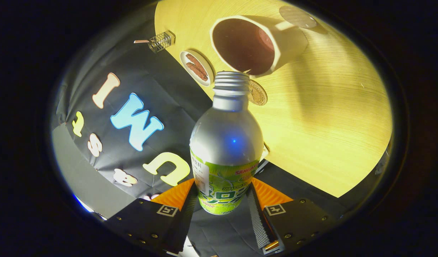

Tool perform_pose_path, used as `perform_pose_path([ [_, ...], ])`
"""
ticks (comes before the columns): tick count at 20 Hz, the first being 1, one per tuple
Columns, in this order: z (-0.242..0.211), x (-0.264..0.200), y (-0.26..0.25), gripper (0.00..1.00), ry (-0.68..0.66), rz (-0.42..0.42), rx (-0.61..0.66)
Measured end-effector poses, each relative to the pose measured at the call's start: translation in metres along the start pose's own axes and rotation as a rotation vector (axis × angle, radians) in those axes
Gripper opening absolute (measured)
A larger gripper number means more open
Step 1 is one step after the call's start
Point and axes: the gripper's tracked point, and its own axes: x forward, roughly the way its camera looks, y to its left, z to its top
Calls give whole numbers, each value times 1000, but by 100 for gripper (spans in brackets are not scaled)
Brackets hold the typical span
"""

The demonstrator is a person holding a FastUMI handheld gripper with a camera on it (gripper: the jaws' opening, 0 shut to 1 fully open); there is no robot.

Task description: Take the bottle from table, then pour the juice into the cup, finally place the bottle on the coaster

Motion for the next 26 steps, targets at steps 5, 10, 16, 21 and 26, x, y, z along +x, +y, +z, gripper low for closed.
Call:
perform_pose_path([
  [5, 2, 0, 3, 73, -8, 2, -3],
  [10, 6, -4, -5, 73, -21, -13, -40],
  [16, 9, -6, -16, 73, -49, -43, -147],
  [21, 15, -5, -38, 73, -74, -107, -292],
  [26, 26, -2, -55, 73, -104, -155, -422],
])
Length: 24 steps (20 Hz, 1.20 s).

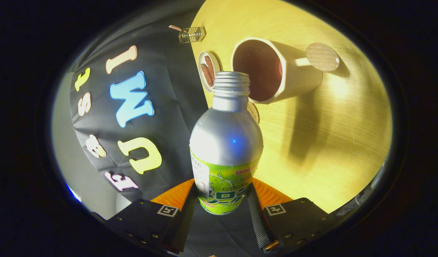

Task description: Take the bottle from table, then pour the juice into the cup, finally place the bottle on the coaster

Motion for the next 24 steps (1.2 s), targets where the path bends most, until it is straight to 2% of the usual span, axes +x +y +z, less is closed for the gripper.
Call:
perform_pose_path([
  [20, 7, 23, -72, 74, -115, -222, -527],
  [24, 13, 27, -71, 74, -160, -242, -652],
])
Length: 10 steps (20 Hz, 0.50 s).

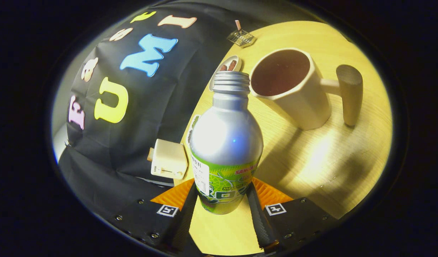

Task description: Take the bottle from table, then pour the juice into the cup, finally place the bottle on the coaster

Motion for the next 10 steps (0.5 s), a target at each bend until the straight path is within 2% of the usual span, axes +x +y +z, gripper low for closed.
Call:
perform_pose_path([
  [5, 17, 9, 0, 74, -62, -67, -196],
  [10, 40, 14, 7, 74, -159, -116, -285],
])
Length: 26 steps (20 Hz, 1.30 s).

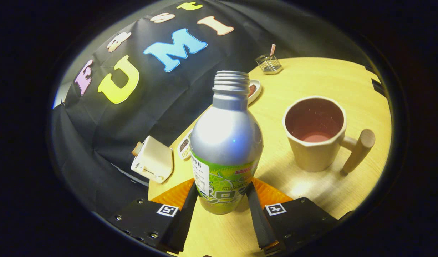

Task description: Take the bottle from table, then pour the juice into the cup, finally place the bottle on the coaster

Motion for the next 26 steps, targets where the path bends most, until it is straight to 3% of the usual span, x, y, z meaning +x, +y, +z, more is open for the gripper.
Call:
perform_pose_path([
  [11, 16, 43, 1, 74, -21, -107, -248],
  [26, 69, 97, 6, 74, -175, -166, -372],
])
